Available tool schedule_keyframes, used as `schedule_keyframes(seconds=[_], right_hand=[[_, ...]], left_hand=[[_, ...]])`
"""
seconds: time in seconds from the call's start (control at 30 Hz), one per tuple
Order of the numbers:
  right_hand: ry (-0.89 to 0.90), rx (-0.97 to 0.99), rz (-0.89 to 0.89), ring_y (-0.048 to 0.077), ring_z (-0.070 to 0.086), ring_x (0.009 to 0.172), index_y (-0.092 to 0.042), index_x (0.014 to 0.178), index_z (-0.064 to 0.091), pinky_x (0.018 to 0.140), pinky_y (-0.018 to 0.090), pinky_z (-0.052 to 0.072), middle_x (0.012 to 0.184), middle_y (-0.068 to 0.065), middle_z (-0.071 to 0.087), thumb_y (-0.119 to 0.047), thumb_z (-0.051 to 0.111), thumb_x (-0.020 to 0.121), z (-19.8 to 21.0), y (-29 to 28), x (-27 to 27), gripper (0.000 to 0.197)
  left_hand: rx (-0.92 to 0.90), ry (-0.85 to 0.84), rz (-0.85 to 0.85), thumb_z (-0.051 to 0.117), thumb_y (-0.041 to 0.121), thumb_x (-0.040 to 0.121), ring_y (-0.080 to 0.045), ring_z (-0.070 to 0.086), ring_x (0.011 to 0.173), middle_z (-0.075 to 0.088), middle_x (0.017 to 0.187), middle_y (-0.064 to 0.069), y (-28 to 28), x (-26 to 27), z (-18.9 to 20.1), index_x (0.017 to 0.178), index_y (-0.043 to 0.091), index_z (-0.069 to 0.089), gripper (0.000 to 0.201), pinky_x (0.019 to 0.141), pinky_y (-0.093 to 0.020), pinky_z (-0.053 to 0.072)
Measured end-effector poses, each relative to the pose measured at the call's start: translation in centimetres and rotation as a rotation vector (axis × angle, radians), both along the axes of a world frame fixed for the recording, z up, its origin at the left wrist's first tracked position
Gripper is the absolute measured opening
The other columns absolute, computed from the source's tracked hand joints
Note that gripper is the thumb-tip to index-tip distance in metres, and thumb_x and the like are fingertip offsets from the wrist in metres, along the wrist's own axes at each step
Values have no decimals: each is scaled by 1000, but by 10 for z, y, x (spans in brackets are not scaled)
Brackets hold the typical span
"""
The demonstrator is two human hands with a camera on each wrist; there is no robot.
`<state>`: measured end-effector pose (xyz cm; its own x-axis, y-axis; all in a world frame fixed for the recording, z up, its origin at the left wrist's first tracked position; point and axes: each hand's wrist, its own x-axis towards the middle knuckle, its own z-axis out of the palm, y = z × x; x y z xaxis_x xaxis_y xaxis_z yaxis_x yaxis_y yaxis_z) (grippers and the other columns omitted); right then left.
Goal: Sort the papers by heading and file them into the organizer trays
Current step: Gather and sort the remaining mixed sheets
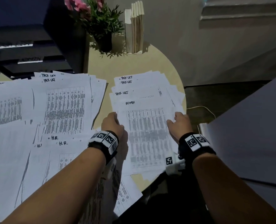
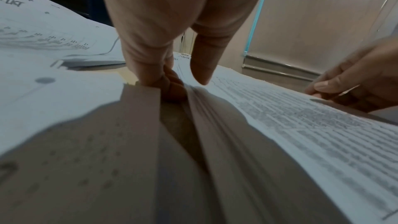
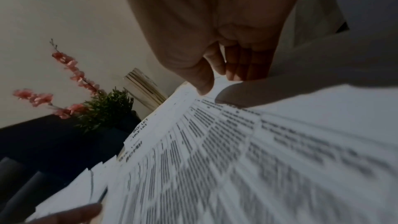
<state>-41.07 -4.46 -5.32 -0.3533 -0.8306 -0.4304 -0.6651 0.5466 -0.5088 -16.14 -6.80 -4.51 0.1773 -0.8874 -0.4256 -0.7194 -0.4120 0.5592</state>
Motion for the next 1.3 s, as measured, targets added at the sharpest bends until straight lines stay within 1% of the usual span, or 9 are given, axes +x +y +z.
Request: schedule_keyframes(seconds=[0.17,0.33,0.43,0.67,0.83,0.9,1.0,1.1,1.3], right_hand=[[-128,35,-8,28,52,119,-7,138,43,93,30,40,133,9,54,-20,55,97,2,1,8,44],[-272,-245,-153,18,49,79,-13,99,53,73,23,39,82,-10,50,-5,58,93,3,5,6,11],[-390,-395,-327,17,63,82,-14,104,63,66,21,46,94,2,67,-1,57,92,9,4,-2,19],[-626,-250,-218,23,67,105,-26,112,55,97,47,53,111,6,69,-11,66,92,22,3,1,27],[-447,-375,-129,19,61,104,-25,106,54,96,43,52,107,2,64,-16,71,86,42,-4,37,27],[-421,-373,-107,14,55,100,-24,109,53,89,31,47,107,3,58,-16,69,87,50,-4,58,27],[-363,-374,-46,12,49,98,-14,110,54,83,24,38,107,4,54,-11,65,92,58,2,91,22],[-358,-426,-6,15,53,98,-14,101,54,82,24,39,105,5,58,-12,66,91,65,7,123,16],[-443,-408,44,22,58,73,-13,82,60,67,33,48,80,7,64,-15,65,91,66,19,190,10]], left_hand=[[9,124,78,61,17,90,-26,59,105,61,118,-8,5,-6,2,133,8,50,45,84,-29,43],[56,306,107,59,9,87,-23,58,72,57,81,-6,7,-14,11,86,12,50,9,59,-21,45],[85,342,-9,57,6,87,-32,65,89,66,96,-13,12,-14,17,103,9,56,16,77,-36,55],[-193,570,224,61,2,93,-1,63,67,65,83,7,14,4,47,110,15,60,22,55,-6,46],[-113,712,327,57,5,97,-40,65,96,65,109,-28,26,41,61,117,10,60,21,97,-51,49],[-77,659,233,55,6,97,-35,62,111,63,124,-20,38,59,62,134,14,51,38,98,-42,51],[-133,609,228,53,3,97,-6,63,76,68,93,0,56,92,70,128,16,53,33,70,-16,54],[-165,628,271,53,5,99,-26,45,48,56,67,-21,73,125,86,133,14,53,35,71,-39,57],[-156,668,343,48,1,100,-46,53,113,63,126,-15,102,198,88,136,25,46,43,105,-61,30]])
